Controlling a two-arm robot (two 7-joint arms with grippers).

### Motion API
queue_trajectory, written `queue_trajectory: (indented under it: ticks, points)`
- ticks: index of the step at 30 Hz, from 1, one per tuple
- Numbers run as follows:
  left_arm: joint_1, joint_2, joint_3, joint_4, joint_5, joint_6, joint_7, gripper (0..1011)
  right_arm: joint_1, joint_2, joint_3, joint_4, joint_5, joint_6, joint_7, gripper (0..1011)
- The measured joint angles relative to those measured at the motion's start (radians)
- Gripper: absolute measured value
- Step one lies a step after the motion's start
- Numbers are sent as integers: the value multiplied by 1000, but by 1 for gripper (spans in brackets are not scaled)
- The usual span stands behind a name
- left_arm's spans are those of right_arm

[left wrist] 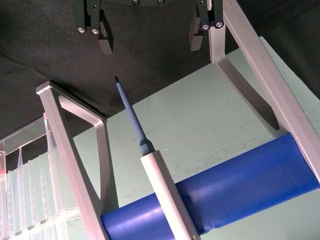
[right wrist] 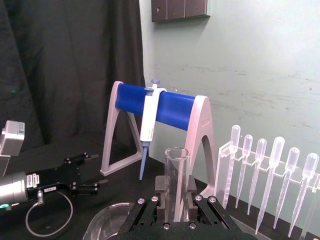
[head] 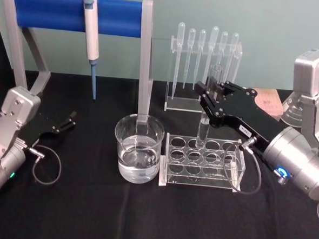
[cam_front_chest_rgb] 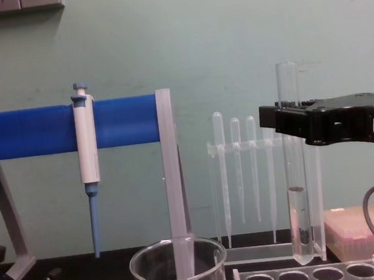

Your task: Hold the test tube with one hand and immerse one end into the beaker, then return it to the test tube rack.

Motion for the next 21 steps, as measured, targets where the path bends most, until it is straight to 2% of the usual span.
queue_trajectory:
  ticks: [21]
  points:
    - [0, 0, 0, 0, 0, 0, 0, 1000, -2, -1, -2, 2, -3, -4, -2, 225]
